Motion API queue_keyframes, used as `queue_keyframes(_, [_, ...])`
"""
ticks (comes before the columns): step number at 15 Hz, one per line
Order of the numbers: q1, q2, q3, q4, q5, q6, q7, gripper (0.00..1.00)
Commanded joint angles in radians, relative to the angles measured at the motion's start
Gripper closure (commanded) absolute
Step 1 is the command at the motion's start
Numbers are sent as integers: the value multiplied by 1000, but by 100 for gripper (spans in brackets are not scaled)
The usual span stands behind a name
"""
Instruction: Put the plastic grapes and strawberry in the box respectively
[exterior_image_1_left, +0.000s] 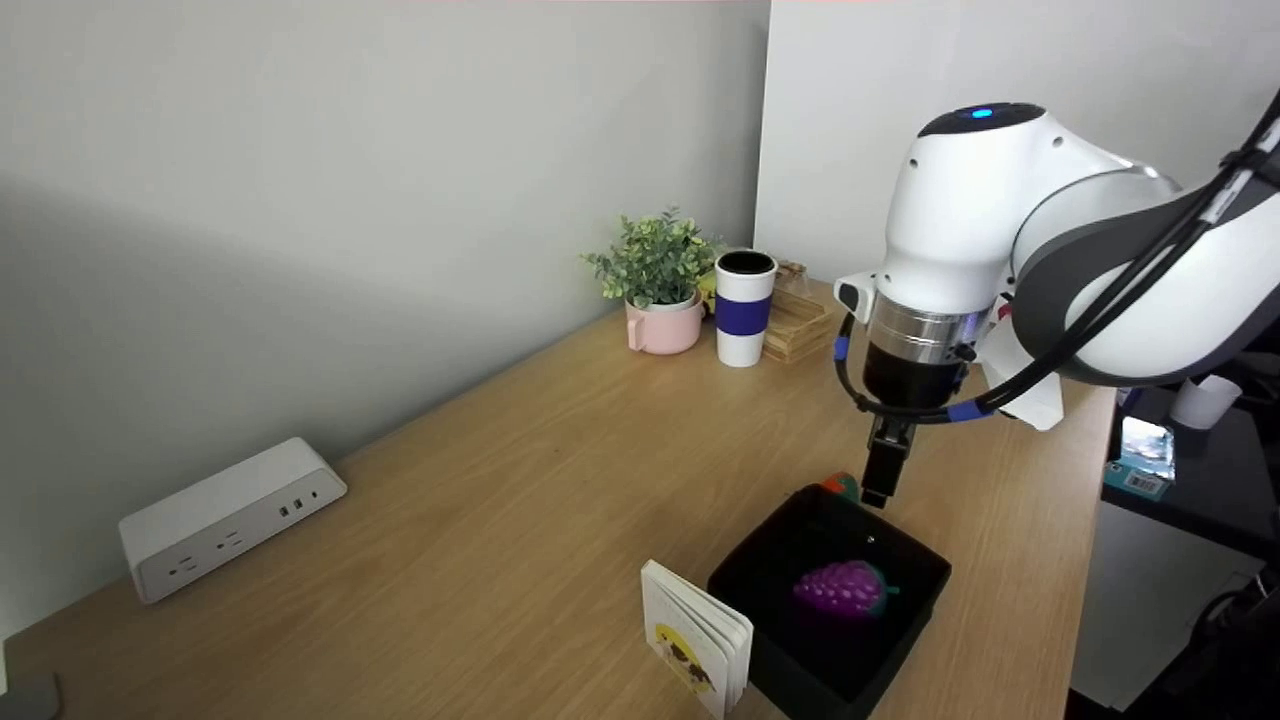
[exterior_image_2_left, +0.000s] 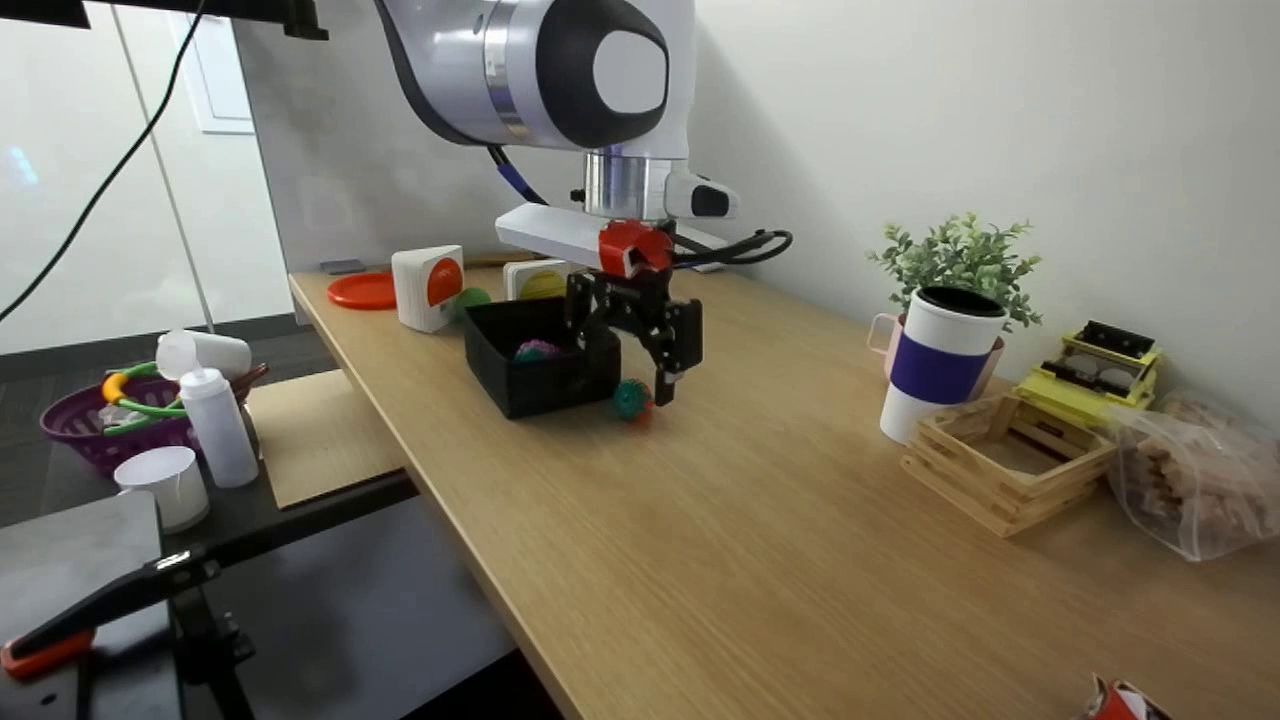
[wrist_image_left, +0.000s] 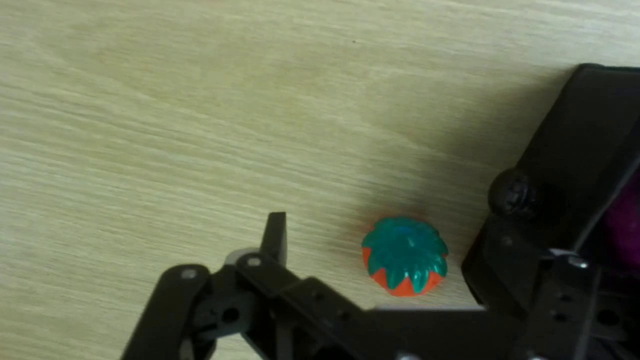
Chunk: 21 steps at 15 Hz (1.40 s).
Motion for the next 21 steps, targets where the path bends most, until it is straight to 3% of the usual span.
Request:
queue_keyframes(1, [-25,43,10,22,-7,78,-60,0])
queue_keyframes(9, [-43,88,22,57,16,208,-93,0])
queue_keyframes(21, [-123,138,141,116,192,190,-172,0])
